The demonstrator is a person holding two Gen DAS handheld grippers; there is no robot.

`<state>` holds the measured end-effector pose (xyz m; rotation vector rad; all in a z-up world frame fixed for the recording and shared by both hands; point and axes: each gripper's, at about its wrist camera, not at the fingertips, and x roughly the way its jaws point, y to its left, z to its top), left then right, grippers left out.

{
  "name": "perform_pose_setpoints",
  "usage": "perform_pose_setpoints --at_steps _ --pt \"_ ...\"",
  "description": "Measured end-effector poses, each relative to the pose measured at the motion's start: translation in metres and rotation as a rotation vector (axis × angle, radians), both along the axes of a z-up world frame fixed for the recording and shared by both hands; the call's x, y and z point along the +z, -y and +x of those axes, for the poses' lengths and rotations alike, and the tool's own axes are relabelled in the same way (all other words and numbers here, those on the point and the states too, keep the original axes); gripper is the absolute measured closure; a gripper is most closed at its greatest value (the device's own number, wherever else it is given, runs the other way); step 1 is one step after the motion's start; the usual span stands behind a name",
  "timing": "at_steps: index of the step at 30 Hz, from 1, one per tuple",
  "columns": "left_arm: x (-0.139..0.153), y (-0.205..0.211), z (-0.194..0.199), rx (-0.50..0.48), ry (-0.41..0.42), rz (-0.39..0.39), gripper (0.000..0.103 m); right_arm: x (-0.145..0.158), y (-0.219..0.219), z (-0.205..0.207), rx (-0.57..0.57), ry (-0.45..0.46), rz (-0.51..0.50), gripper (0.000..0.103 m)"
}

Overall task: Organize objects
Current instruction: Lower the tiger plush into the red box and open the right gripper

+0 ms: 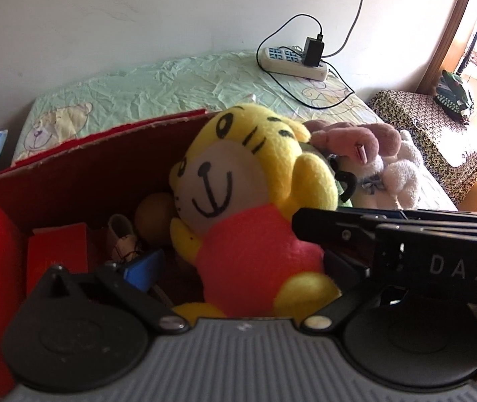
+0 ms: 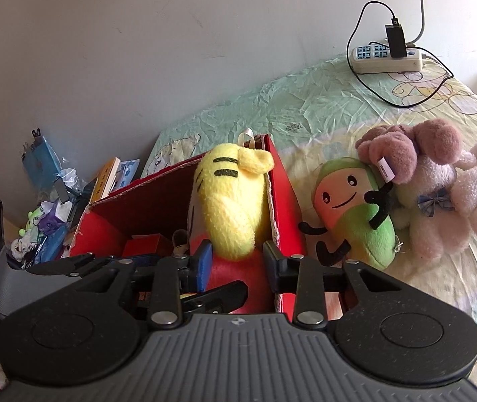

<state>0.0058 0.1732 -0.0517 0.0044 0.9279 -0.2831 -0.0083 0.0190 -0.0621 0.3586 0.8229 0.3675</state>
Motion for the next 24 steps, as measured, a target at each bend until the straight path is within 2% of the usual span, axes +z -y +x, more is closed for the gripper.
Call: perform_pose_setpoints --at_steps 12,24 --pt "0.007 0.01 -0.015 0.133 0.019 0.09 0.002 0.002 0.009 0.001 0.097 0.009 0.011 0.067" --pt "0.009 0.024 -0.023 0.29 0.01 0.135 0.001 0.005 0.02 0.009 0.242 -0.001 0.013 0.067"
